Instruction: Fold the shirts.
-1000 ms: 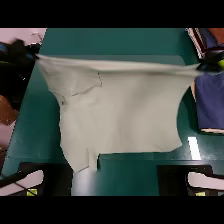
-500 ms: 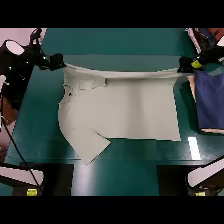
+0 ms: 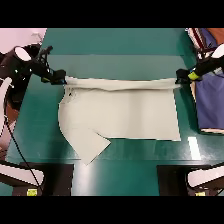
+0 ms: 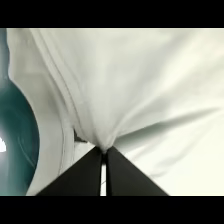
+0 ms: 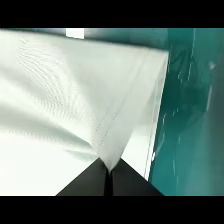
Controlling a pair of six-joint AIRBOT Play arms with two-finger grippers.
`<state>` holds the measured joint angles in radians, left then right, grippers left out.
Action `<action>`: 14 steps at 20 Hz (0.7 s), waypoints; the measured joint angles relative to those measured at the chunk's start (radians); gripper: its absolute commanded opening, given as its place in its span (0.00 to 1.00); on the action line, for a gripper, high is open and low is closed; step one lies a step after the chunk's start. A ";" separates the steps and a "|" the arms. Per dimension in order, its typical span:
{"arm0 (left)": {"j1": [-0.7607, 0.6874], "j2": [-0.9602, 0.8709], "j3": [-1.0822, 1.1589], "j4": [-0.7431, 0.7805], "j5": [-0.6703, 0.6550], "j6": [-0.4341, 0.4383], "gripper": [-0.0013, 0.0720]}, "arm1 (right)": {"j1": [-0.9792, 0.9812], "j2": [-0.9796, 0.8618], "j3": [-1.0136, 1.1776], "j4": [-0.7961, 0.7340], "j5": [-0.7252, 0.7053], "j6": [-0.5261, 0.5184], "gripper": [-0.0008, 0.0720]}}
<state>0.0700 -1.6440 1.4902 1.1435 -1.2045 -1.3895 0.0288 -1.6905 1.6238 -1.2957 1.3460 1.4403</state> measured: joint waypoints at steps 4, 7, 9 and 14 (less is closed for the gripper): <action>0.001 0.002 -0.076 0.008 -0.003 -0.025 0.69 | -0.005 0.023 -0.099 0.039 -0.023 -0.003 0.57; 0.000 0.045 -0.098 0.029 -0.042 -0.038 0.68 | -0.023 0.066 -0.130 0.076 -0.016 -0.003 0.57; 0.001 0.115 -0.134 0.072 -0.074 -0.042 0.69 | -0.039 0.126 -0.171 0.092 0.004 -0.004 0.57; 0.002 0.387 -0.423 0.132 -0.144 -0.064 0.69 | -0.068 0.312 -0.341 0.115 0.009 -0.009 0.57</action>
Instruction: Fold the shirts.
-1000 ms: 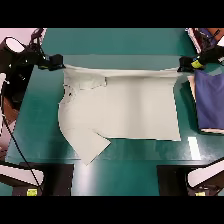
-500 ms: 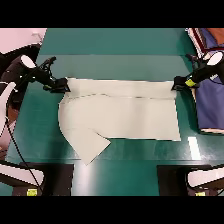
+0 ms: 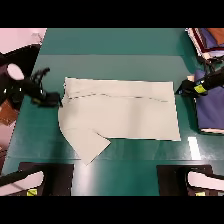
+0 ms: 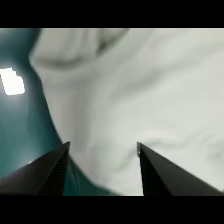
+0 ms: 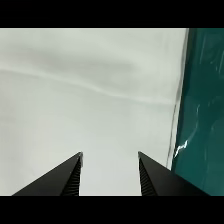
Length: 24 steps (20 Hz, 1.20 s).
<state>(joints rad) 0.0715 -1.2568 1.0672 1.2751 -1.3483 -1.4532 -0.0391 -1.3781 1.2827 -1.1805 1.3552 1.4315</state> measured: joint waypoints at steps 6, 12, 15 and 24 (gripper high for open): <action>0.000 0.278 -0.433 -0.041 0.040 -0.078 0.69 | -0.003 0.129 -0.116 0.009 -0.040 -0.003 0.57; 0.000 0.350 -0.637 -0.248 0.193 -0.081 0.68 | -0.003 0.154 -0.127 0.011 -0.044 -0.005 0.57; -0.001 0.358 -0.673 -0.307 0.242 -0.074 0.39 | -0.003 0.156 -0.129 0.014 -0.043 -0.006 0.57; -0.001 0.366 -0.623 -0.395 0.273 0.000 0.05 | -0.083 0.171 -0.194 0.050 0.065 -0.044 0.57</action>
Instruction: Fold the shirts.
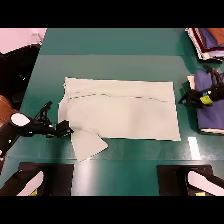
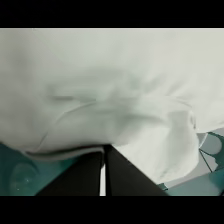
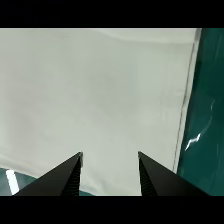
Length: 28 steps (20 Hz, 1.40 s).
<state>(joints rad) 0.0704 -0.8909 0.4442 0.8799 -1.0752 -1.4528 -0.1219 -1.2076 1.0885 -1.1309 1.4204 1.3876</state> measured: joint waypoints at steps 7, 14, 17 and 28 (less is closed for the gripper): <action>0.000 0.037 0.064 0.001 -0.043 0.018 0.05 | -0.272 0.068 -0.380 -0.036 -0.016 -0.006 0.57; 0.000 0.041 0.072 0.005 -0.040 0.021 0.05 | -0.292 -0.003 -0.532 0.077 -0.062 -0.056 0.16; 0.000 0.041 0.092 0.055 -0.085 0.014 0.05 | -0.233 0.000 -0.509 0.072 -0.085 -0.066 0.03; 0.000 0.288 0.178 0.234 -0.469 -0.112 0.05 | -0.096 0.384 -0.380 -0.130 0.172 -0.048 0.03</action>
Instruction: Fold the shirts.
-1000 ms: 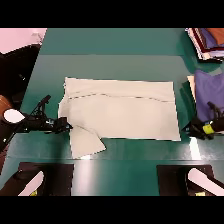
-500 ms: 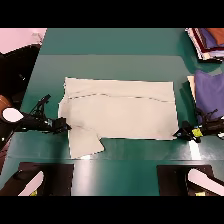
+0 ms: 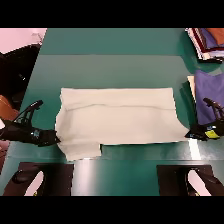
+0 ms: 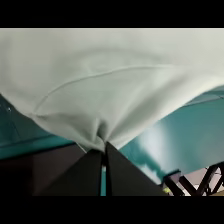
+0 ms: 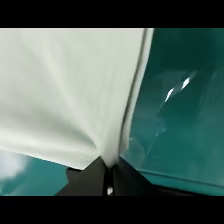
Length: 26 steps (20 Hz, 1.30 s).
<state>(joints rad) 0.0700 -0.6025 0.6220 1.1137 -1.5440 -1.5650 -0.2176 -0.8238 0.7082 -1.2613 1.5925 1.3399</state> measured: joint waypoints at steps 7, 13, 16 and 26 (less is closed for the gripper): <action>0.000 -0.133 0.135 0.003 0.153 0.034 0.05 | 0.115 -0.122 0.186 -0.037 -0.060 0.026 0.03; -0.001 -0.509 0.334 -0.005 0.375 0.138 0.05 | 0.166 -0.463 0.450 0.037 -0.167 0.038 0.03; 0.000 -0.658 0.426 -0.011 0.435 0.164 0.05 | 0.172 -0.606 0.562 0.096 -0.188 0.039 0.15; 0.000 -0.755 0.562 -0.022 0.426 0.176 0.58 | 0.074 -0.788 0.719 0.254 -0.126 -0.005 0.55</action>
<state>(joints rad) 0.0696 -1.3571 1.1835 1.0920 -1.1179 -1.3891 -0.1440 -1.6115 1.4277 -1.0077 1.4662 1.3346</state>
